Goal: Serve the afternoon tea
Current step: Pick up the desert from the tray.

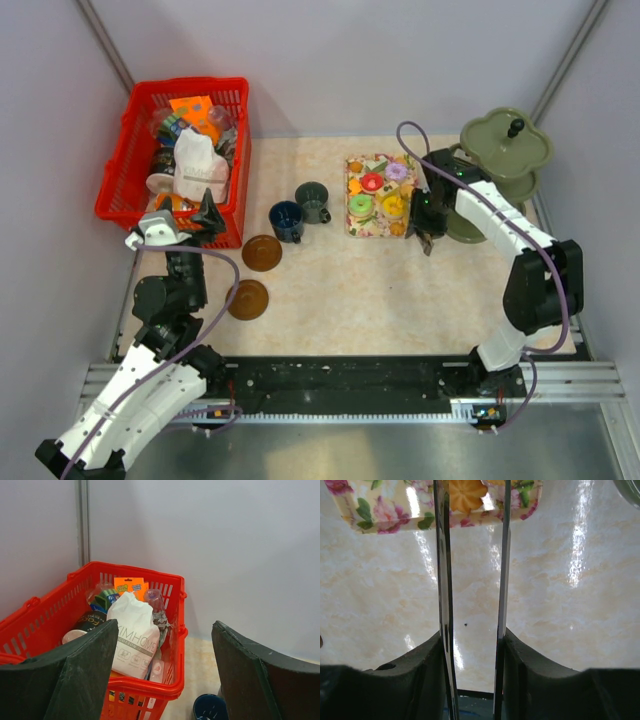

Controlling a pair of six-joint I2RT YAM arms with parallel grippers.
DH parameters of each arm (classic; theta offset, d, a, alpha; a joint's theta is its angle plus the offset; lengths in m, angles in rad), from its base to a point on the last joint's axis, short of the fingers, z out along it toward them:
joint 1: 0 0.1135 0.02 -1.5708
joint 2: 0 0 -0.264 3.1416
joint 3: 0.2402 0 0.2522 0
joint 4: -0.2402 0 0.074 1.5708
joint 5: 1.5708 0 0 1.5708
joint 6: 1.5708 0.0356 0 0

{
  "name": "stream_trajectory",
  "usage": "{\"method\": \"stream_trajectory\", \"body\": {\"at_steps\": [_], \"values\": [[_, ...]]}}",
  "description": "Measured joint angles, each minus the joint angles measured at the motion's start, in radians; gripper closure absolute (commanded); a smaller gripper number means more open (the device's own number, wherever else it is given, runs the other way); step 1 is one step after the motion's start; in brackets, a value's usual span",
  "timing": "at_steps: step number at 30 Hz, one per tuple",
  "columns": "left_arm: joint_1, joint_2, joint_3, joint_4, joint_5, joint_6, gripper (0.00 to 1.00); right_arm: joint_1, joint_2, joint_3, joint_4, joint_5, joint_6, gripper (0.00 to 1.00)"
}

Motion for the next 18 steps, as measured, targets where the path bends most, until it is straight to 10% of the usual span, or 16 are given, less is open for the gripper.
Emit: {"method": "stream_trajectory", "body": {"at_steps": [18], "values": [[0.000,0.000,0.000,0.000,0.003,0.000,0.20,0.000,-0.040,-0.092,-0.039,0.031,-0.008,0.58]]}}
